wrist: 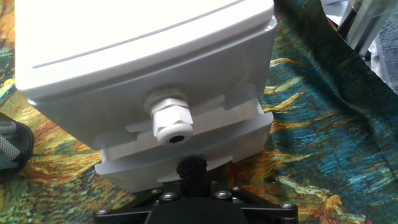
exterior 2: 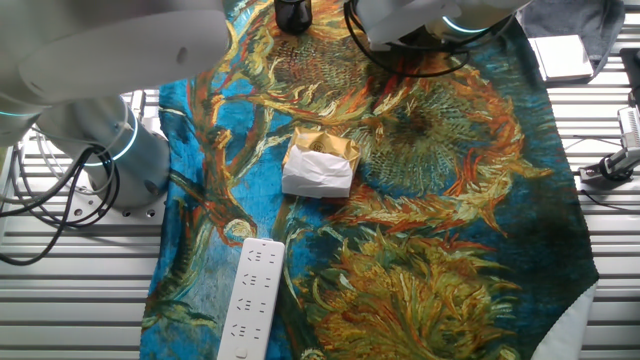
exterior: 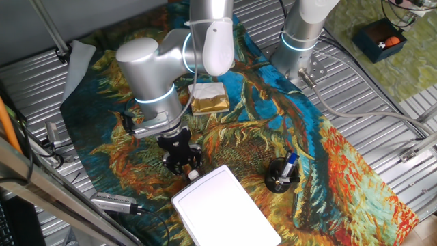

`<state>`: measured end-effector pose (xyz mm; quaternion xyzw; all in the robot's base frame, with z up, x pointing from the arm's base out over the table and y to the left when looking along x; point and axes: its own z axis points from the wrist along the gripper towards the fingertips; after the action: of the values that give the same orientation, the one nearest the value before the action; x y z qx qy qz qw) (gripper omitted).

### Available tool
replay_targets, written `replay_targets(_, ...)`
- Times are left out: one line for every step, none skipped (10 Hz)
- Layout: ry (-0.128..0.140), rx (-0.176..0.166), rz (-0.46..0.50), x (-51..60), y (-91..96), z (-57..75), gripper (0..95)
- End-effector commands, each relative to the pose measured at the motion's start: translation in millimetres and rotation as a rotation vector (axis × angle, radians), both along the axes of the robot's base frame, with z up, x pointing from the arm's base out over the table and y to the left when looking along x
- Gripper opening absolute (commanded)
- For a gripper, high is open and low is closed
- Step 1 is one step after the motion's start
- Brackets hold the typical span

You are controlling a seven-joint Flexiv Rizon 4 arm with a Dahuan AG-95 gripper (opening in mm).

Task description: Grasp the handle and close the drawer

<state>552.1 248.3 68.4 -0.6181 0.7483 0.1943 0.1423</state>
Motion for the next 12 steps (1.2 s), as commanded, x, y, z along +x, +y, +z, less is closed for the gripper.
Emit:
replay_targets(-0.001, 0.004, 0.001, 0.0, 0.5, 0.1, 0.0)
replay_targets(-0.001, 0.005, 0.001, -0.1, 0.5, 0.4, 0.0)
replay_targets(-0.001, 0.007, 0.001, -0.2, 0.7, 0.7, 0.0)
replay_targets(-0.002, 0.009, 0.001, -0.2, 0.8, 0.7, 0.0)
replay_targets(-0.002, 0.013, 0.001, -0.3, 1.2, 0.6, 0.0)
replay_targets(-0.002, 0.014, 0.001, -0.3, 1.8, 0.4, 0.0)
replay_targets(-0.002, 0.015, 0.001, -0.4, 2.1, 0.3, 0.0)
replay_targets(-0.002, 0.013, 0.001, -0.4, 2.4, 0.3, 0.0)
replay_targets(-0.003, 0.014, 0.001, -0.5, 2.7, 0.3, 0.0)
replay_targets(-0.003, 0.015, 0.001, -0.6, 3.1, 0.4, 0.0)
replay_targets(-0.002, 0.015, 0.0, -0.7, 3.5, 0.5, 0.0)
replay_targets(-0.003, 0.015, 0.0, -0.7, 3.7, 0.5, 0.0)
